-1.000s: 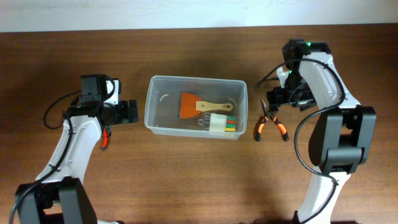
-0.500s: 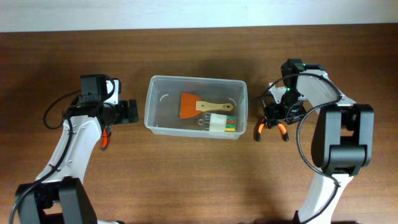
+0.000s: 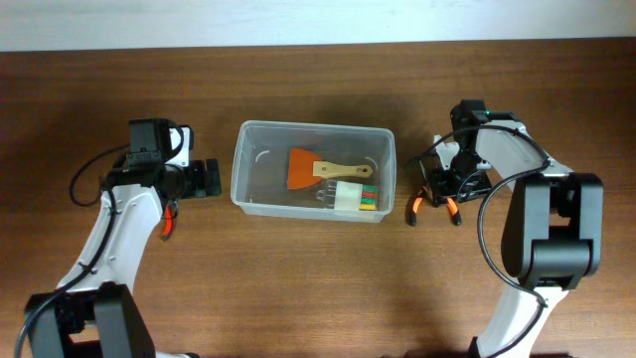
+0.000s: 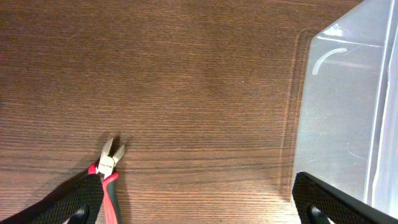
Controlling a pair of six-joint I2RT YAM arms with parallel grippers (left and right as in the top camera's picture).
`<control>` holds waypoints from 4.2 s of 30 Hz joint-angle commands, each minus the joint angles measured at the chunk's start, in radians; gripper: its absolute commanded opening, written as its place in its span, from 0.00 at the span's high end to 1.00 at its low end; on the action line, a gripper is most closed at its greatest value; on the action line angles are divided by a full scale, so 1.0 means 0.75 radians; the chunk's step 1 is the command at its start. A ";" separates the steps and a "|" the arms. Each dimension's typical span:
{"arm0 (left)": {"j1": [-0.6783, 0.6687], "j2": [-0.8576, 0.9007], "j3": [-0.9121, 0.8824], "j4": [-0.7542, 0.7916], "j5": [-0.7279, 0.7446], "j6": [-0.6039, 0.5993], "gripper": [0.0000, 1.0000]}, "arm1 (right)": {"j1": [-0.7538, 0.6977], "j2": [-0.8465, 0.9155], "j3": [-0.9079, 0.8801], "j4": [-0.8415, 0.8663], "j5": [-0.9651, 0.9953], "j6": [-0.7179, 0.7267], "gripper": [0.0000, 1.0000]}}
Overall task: Pack container
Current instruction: 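Lower the right gripper onto the orange-black pliers and grasp them, then carry the pliers with the right gripper and release them into the container, then raise the right arm away to the upper right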
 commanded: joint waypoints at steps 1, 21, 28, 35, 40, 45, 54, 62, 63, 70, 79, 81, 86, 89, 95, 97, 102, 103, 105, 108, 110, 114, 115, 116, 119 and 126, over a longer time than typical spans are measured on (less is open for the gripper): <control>0.002 0.009 0.021 0.004 -0.004 0.016 0.01 | -0.004 0.078 -0.073 -0.010 -0.027 0.047 0.46; 0.002 0.009 0.021 0.003 -0.004 0.016 0.01 | -0.001 0.078 -0.073 0.047 -0.027 0.162 0.78; 0.002 0.009 0.021 0.004 -0.004 0.016 0.01 | -0.044 0.077 -0.072 0.055 -0.011 0.206 0.90; 0.002 0.009 0.021 0.003 -0.004 0.016 0.01 | -0.116 0.037 -0.024 0.038 0.093 0.294 0.91; 0.002 0.009 0.021 0.003 -0.004 0.016 0.01 | -0.180 -0.036 0.153 -0.096 0.103 0.364 0.92; 0.002 0.009 0.021 0.004 -0.004 0.016 0.01 | -0.124 -0.176 0.515 -0.323 0.103 0.366 0.96; 0.002 0.009 0.021 0.003 -0.004 0.016 0.01 | 0.269 -0.319 0.847 -0.405 0.092 0.132 0.96; 0.002 0.009 0.021 0.004 -0.004 0.016 0.01 | 0.672 -0.250 0.843 -0.333 0.032 -0.394 0.96; 0.002 0.009 0.021 0.004 -0.004 0.016 0.01 | 0.709 -0.226 0.843 -0.322 0.030 -0.461 0.96; 0.002 0.009 0.021 0.003 -0.004 0.016 0.01 | 0.826 -0.012 0.843 -0.292 -0.109 -1.018 0.96; 0.002 0.009 0.021 0.003 -0.004 0.016 0.01 | 0.841 0.259 0.843 -0.113 -0.114 -1.082 0.96; 0.002 0.009 0.021 0.004 -0.004 0.016 0.01 | 0.851 0.279 0.843 -0.102 -0.145 -1.082 0.96; 0.002 0.009 0.021 0.003 -0.004 0.016 0.01 | 0.898 0.296 0.843 -0.074 -0.214 -1.081 0.70; 0.002 0.009 0.021 0.004 -0.004 0.016 0.01 | 0.920 0.295 0.844 -0.063 -0.138 -1.061 0.26; 0.002 0.009 0.021 0.003 -0.004 0.016 0.01 | 0.882 0.256 0.877 -0.135 0.330 -0.722 0.01; 0.002 0.009 0.021 0.004 -0.004 0.016 0.01 | 0.841 0.222 0.918 -0.196 0.345 -0.592 0.01; 0.002 0.009 0.021 0.003 -0.004 0.016 0.01 | 0.711 0.112 1.114 -0.452 0.298 -0.214 0.01; 0.002 0.009 0.021 0.004 -0.004 0.016 0.01 | 0.649 0.072 1.210 -0.540 0.245 -0.111 0.01; 0.002 0.009 0.021 0.005 -0.003 0.016 0.01 | 0.564 0.028 1.314 -0.618 0.155 -0.012 0.01; 0.002 0.009 0.021 0.004 -0.003 0.016 0.01 | 0.426 -0.033 1.415 -0.668 0.017 0.106 0.02; 0.002 0.009 0.021 0.004 -0.003 0.016 0.01 | 0.320 -0.071 1.442 -0.671 -0.069 0.171 0.02; 0.002 0.009 0.021 -0.034 0.027 0.016 0.01 | 0.109 -0.104 1.443 -0.681 -0.114 0.305 0.01; 0.002 0.009 0.020 -0.041 0.027 0.016 0.01 | 0.065 -0.104 1.443 -0.691 -0.113 0.332 0.01; 0.002 0.016 0.020 -0.027 0.035 0.016 0.01 | 0.017 -0.101 1.438 -0.700 -0.114 0.349 0.01; 0.002 0.026 0.020 -0.038 0.021 0.030 0.01 | -0.098 -0.099 1.415 -0.710 -0.114 0.412 0.02; 0.002 0.024 0.020 -0.215 -0.323 0.073 0.01 | -0.290 -0.096 1.377 -0.698 -0.112 0.452 0.02</control>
